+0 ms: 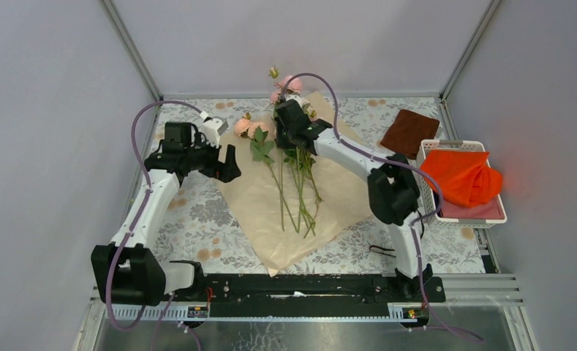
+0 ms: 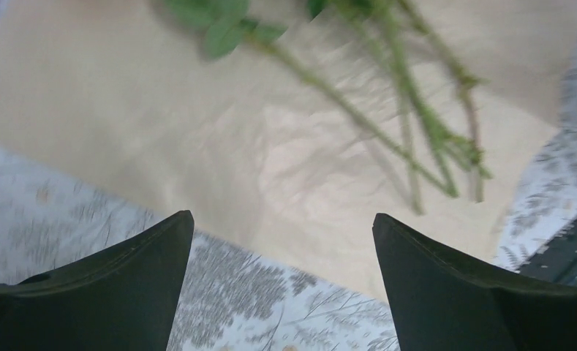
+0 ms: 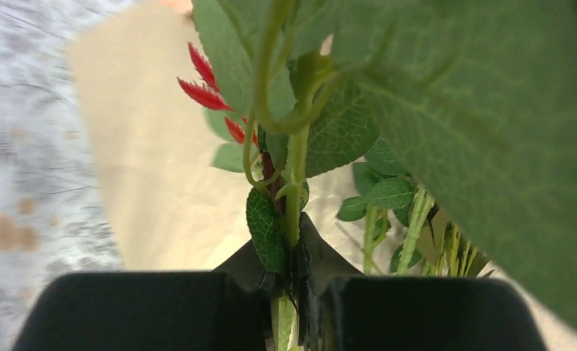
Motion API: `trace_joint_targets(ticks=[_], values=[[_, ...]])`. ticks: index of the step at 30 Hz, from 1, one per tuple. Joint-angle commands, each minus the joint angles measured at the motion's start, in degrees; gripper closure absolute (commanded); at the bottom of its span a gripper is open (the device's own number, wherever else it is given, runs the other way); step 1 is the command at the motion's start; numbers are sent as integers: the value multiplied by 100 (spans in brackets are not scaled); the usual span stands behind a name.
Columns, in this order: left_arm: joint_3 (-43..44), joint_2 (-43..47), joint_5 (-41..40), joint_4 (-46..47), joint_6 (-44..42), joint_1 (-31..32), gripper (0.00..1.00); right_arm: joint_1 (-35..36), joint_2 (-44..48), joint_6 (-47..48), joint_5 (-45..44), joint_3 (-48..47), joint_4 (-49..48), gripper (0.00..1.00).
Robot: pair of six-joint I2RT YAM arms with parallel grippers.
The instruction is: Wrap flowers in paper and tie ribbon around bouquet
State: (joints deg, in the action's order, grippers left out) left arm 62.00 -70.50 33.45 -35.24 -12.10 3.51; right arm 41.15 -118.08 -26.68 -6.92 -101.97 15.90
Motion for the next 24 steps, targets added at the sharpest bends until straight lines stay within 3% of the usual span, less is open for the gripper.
trace_joint_targets(ticks=[1, 10, 15, 19, 24], values=[[-427, -123, -662, 59, -433, -468, 1, 8, -684, 417, -577, -901, 897, 88], [-942, -304, -775, 286, -685, -831, 1, -201, -1546, 392, -1318, -1461, 756, 71], [-1013, -324, -706, 198, -892, -854, 1, -233, -1435, 649, -1414, -1564, 834, 48], [-984, -301, -445, -31, -1178, -859, 1, -228, -775, 1094, -897, -1421, 1028, 46], [-1105, -250, 16, -95, -1418, -854, 4, -198, 1060, 1675, 44, 335, 427, 39]])
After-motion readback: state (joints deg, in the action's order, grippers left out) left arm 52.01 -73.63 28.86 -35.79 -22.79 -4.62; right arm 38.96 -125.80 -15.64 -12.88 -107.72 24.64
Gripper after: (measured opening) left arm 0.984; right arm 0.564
